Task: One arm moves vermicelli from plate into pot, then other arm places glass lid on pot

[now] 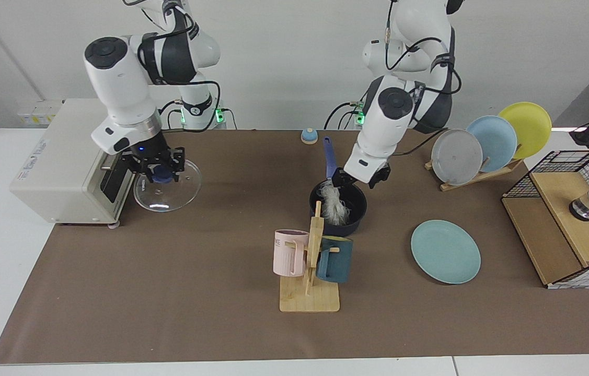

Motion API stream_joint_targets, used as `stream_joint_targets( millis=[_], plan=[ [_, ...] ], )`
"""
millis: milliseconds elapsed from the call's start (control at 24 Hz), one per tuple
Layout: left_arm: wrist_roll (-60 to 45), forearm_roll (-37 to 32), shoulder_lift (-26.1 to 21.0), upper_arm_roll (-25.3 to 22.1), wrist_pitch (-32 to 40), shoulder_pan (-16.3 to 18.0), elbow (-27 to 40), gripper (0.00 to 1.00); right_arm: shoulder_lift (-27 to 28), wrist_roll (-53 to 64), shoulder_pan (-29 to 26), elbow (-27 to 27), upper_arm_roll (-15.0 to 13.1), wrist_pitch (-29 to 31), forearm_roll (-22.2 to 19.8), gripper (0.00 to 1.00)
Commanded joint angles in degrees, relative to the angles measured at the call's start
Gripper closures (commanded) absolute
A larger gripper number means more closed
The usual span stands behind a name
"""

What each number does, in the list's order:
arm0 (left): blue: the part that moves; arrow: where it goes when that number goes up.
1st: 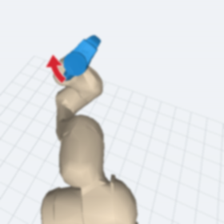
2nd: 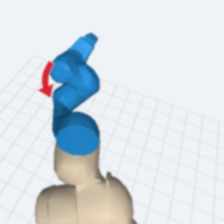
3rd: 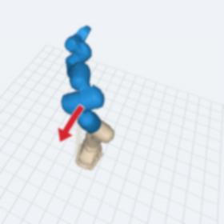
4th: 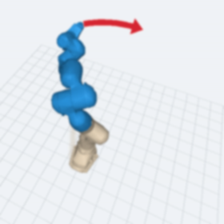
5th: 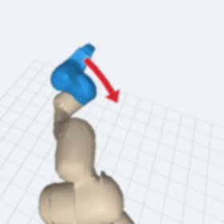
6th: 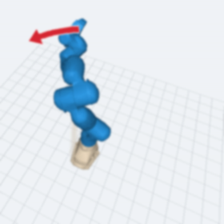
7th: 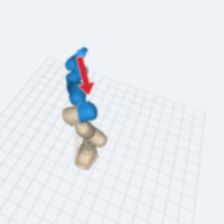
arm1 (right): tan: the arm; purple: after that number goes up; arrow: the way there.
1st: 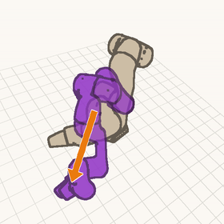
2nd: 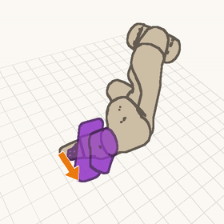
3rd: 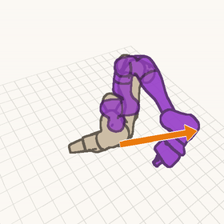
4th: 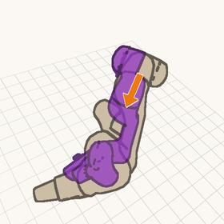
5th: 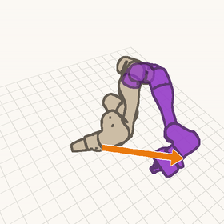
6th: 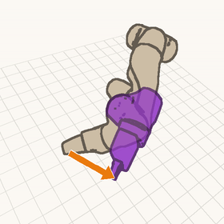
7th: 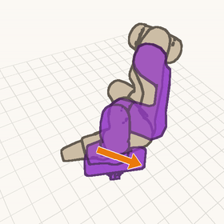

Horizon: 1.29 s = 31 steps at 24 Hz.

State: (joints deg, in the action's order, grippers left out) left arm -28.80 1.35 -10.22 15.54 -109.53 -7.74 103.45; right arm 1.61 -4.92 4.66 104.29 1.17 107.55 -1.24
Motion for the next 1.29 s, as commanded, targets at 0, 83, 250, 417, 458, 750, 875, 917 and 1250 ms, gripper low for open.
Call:
stream_joint_targets(
  millis=[0, 83, 250, 417, 458, 750, 875, 917, 1250],
  plan=[
    [10.3, 0.1, 2.2, -6.3, 6.4, 0.5, -3.9, 0.00, -0.9, -12.9, 8.7, -2.3, 0.1, -2.8, -2.4, 1.00],
    [15.4, 0.1, 2.8, -9.6, 7.1, 0.4, -4.1, 0.00, -0.6, -17.5, 12.9, -4.0, 0.1, -4.4, -2.8, 1.00],
    [27.1, 0.1, 4.1, -16.9, 7.7, 0.2, -3.7, 0.00, 3.4, -29.2, 22.5, -11.5, 0.1, -8.9, -2.5, 1.00],
    [36.1, 0.1, 4.2, -22.6, 7.7, 0.1, -4.0, 0.00, 10.6, -38.8, 28.3, -21.6, 0.1, -14.5, -2.3, 1.00],
    [37.3, 0.1, 4.2, -23.7, 7.7, 0.0, -4.2, 0.00, 12.7, -40.9, 29.9, -24.5, 0.1, -15.9, -2.4, 1.00],
    [38.0, -0.6, 6.4, -24.3, 12.1, 0.0, -7.6, 0.00, 20.0, -51.4, 38.3, -28.7, -0.6, -15.2, -3.8, 1.00],
    [37.9, -0.8, 6.6, -24.0, 14.2, -0.1, -9.0, 0.00, 21.1, -54.0, 40.2, -28.4, -0.6, -11.8, -5.3, 1.00],
    [38.0, -0.8, 6.6, -23.9, 14.4, -0.1, -9.2, 0.00, 21.2, -54.2, 40.3, -28.2, -0.6, -10.7, -5.6, 1.00],
    [38.0, -0.6, 7.4, -23.4, 20.5, -0.1, -13.7, 0.00, 21.2, -53.7, 39.7, -21.5, -0.3, 4.6, -7.2, 1.00]
  ],
)
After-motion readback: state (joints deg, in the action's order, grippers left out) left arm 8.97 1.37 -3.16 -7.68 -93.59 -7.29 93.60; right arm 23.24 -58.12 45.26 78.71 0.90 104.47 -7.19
